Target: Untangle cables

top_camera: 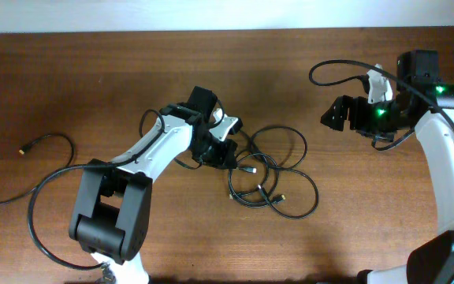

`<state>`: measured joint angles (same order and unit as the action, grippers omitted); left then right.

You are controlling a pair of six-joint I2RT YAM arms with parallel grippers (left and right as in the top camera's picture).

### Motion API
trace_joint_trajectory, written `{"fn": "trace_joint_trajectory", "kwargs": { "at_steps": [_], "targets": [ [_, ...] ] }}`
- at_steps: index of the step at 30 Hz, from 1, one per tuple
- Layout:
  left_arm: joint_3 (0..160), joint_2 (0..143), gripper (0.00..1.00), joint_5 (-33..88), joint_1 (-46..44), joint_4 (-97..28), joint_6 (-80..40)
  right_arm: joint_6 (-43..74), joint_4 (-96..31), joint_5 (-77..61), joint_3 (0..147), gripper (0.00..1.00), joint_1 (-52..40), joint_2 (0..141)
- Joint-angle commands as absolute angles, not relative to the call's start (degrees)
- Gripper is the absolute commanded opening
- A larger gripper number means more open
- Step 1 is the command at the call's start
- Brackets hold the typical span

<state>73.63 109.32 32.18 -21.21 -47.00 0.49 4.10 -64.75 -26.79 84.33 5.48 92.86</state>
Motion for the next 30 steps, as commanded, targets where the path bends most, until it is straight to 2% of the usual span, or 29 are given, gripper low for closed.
{"fn": "trace_joint_trajectory", "kwargs": {
  "at_steps": [1,5,10,15,20,23,26,30],
  "targets": [
    [74.3,109.2,0.0,35.1,-20.4,-47.7,1.1,3.5,-64.8,-26.2,84.2,0.99,5.3,92.6],
    [77.6,103.1,0.0,49.2,-18.7,-47.7,4.4,3.4,-64.8,-26.2,84.2,0.99,5.3,92.6],
    [85.7,91.5,0.0,49.8,-17.7,-46.7,4.4,3.4,-65.6,-26.3,84.2,0.99,5.2,92.6],
    [89.4,79.1,0.0,50.4,-17.8,-35.1,3.6,3.2,-65.8,-26.3,84.2,0.99,5.2,92.6],
    [89.4,72.6,0.0,50.1,-17.8,-27.8,2.2,3.0,-65.9,-26.6,84.2,0.99,5.2,92.6],
    [89.4,71.9,0.0,46.4,-17.8,-28.7,2.2,-7.1,-66.7,-38.9,84.2,0.99,5.2,92.6],
    [89.4,72.0,0.0,40.4,-17.8,-32.7,2.2,-11.0,-67.1,-46.5,84.2,0.99,5.2,92.6],
    [89.4,72.0,0.0,40.2,-17.8,-33.3,2.2,-17.6,-67.2,-60.9,84.2,0.99,5.2,92.6]
  ]
}}
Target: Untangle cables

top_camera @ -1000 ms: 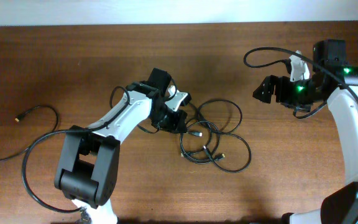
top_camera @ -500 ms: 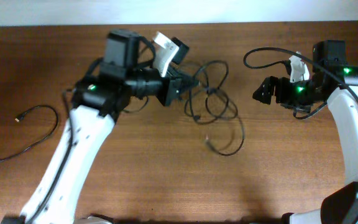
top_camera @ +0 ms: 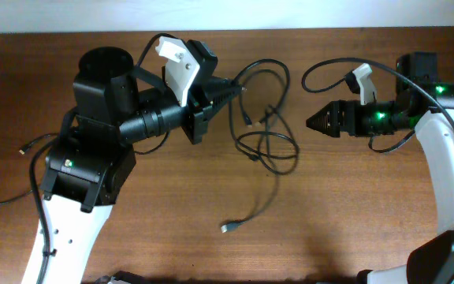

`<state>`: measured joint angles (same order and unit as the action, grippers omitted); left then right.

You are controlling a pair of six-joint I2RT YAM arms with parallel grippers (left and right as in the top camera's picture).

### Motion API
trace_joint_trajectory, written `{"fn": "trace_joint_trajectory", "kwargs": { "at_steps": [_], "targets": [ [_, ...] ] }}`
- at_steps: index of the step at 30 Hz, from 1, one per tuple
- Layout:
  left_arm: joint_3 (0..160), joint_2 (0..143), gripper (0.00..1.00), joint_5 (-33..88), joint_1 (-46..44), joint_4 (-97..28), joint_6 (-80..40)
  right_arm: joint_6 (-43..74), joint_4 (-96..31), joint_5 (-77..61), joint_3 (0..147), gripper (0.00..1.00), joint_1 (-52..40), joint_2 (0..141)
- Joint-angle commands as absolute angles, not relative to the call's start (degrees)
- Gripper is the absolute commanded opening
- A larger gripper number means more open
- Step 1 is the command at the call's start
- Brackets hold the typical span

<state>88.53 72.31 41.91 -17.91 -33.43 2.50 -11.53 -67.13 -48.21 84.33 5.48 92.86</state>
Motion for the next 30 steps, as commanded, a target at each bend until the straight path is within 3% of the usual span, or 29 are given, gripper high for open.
{"fn": "trace_joint_trajectory", "kwargs": {
  "at_steps": [1,8,14,18,24,30],
  "targets": [
    [89.4,72.0,0.0,40.3,-17.8,-33.1,0.8,-17.8,-67.2,-62.6,84.2,0.99,5.2,92.6],
    [89.4,72.0,0.0,52.3,-18.7,-25.5,-7.0,-17.7,-65.7,-60.9,84.2,0.99,0.7,92.6],
    [89.4,71.6,0.0,54.1,-19.4,-9.4,-22.6,-13.0,-65.2,-42.6,84.2,0.99,-3.5,92.6],
    [89.4,70.1,0.0,54.2,-19.3,-0.2,-24.2,-12.9,-66.1,-35.6,84.2,0.99,-3.4,92.6],
    [89.4,67.9,0.0,54.3,-13.6,-0.2,-25.8,-6.6,-67.3,-21.8,84.2,0.99,-2.5,92.6],
    [89.4,67.3,0.0,54.3,-7.3,-0.8,-29.3,-6.6,-67.3,-25.9,84.2,0.99,2.7,92.6]
  ]
}}
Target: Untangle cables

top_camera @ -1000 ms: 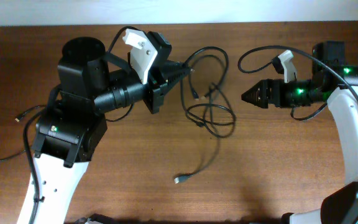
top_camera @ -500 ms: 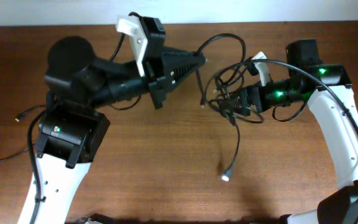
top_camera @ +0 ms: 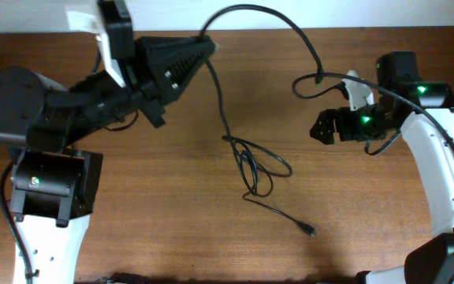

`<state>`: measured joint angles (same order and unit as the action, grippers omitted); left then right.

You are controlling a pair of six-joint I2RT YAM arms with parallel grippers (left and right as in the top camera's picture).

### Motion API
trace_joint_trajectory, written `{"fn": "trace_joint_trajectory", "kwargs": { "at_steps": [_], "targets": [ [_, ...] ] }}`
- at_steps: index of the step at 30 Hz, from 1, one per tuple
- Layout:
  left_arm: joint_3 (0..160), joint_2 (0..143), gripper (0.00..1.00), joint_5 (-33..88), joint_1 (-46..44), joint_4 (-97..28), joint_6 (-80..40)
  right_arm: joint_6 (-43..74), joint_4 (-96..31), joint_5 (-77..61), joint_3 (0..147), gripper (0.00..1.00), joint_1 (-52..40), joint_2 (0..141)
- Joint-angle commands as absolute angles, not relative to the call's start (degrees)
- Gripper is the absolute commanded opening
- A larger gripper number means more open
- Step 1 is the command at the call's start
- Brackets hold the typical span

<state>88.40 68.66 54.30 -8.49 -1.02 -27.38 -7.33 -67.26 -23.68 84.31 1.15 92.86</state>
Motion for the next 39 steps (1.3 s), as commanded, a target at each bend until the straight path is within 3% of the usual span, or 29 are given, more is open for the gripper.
{"fn": "trace_joint_trajectory", "kwargs": {
  "at_steps": [1,9,15,18,22,31,32,39],
  "targets": [
    [89.4,67.4,0.0,53.8,-7.3,-0.9,-29.3,-7.1,-67.3,-29.4,84.2,0.99,2.8,92.6],
    [89.4,67.4,0.0,35.2,-7.3,-9.5,-42.0,-25.4,-67.3,-66.0,84.2,0.99,2.6,92.6],
    [89.4,67.5,0.0,24.7,-7.4,-11.1,-56.1,-30.0,-67.1,-72.0,84.2,0.99,2.1,92.6],
    [89.4,67.5,0.0,19.0,-7.5,-10.2,-66.8,-31.4,-66.7,-68.8,84.2,0.99,-1.0,92.6],
    [89.4,68.1,0.0,16.7,-7.5,-4.6,-72.1,-31.3,-63.6,-64.9,84.2,0.99,-6.7,92.6],
    [89.4,68.0,0.0,13.2,-7.4,7.5,-71.4,-24.3,-61.9,-45.1,84.2,0.99,-14.5,93.3],
    [89.4,68.0,0.0,14.1,-7.4,7.4,-65.2,-22.2,-61.7,-42.3,84.2,0.99,-14.4,93.3],
    [89.4,67.5,0.0,15.2,-7.4,-24.5,-33.4,-16.8,-61.7,-35.2,84.2,0.99,-7.2,93.3]
  ]
}}
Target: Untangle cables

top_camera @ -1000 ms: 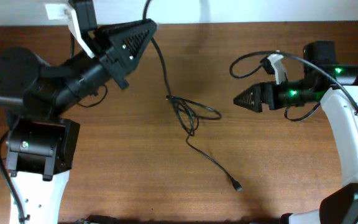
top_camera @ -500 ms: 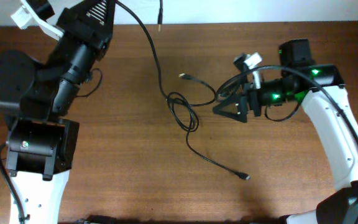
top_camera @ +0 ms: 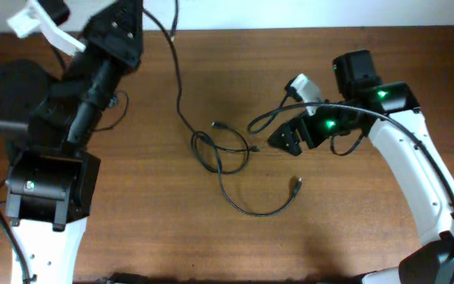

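Note:
A black cable [top_camera: 179, 87] runs from my raised left gripper [top_camera: 138, 11] at the top edge down to a loose loop [top_camera: 211, 150] in the middle of the table. The left gripper is shut on the cable's upper part. From the loop a strand [top_camera: 247, 211] curves round to a plug [top_camera: 296, 184], and another plug end [top_camera: 217, 125] lies just above the loop. My right gripper [top_camera: 277, 140] is low over the table just right of the loop, close to a cable end, and looks open with nothing held.
The wooden table [top_camera: 369, 237] has a pale wall along its far edge. A piece of another black cable shows at the left edge, mostly hidden by the left arm. The right arm's own wiring [top_camera: 266, 118] loops beside its gripper.
The left gripper has gone further up and left with the cable. The loop now lies more to the left and flatter. The right gripper has moved left and down, close to the loop.
The left gripper was down in a dense tangle at mid-table, the right gripper far to the right. Then the left held the cable lifted and the tangle had loosened. It rose higher, leaving a narrow knot, and now one loose loop lies spread out.

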`<state>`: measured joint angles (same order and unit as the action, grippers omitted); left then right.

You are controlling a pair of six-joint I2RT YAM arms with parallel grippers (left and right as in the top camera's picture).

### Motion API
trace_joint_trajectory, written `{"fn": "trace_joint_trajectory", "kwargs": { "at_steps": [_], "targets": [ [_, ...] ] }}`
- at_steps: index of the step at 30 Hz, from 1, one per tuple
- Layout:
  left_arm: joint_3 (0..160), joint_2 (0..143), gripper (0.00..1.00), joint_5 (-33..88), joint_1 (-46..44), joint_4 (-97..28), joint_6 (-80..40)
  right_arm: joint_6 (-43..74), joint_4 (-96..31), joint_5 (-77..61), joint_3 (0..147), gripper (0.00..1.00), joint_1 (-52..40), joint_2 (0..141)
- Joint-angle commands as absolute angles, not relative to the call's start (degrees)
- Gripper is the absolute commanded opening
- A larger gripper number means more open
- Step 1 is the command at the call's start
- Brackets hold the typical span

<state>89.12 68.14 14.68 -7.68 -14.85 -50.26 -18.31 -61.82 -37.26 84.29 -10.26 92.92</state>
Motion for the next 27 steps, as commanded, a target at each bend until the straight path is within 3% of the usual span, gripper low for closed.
{"fn": "trace_joint_trajectory", "kwargs": {
  "at_steps": [1,6,13,20,27],
  "targets": [
    [89.4,67.5,0.0,15.2,-7.4,-28.8,-29.3,-16.8,-61.7,-35.3,84.2,0.99,-6.3,93.3],
    [90.5,67.5,0.0,8.0,-7.4,-43.4,-13.3,-16.4,-61.7,-35.3,84.2,0.99,-4.8,93.3],
    [105.6,67.5,0.0,-1.1,-7.4,-55.3,-7.2,-16.4,-61.6,-35.3,84.2,0.99,-4.8,93.3],
    [109.1,67.8,0.0,-17.4,-7.4,-55.9,8.7,-16.4,-61.7,-35.3,84.2,0.99,-4.8,93.3],
    [109.1,71.5,0.0,-35.5,-7.4,-57.6,14.9,-16.4,-61.8,-35.3,84.2,0.99,-4.8,93.3]
  ]
}}
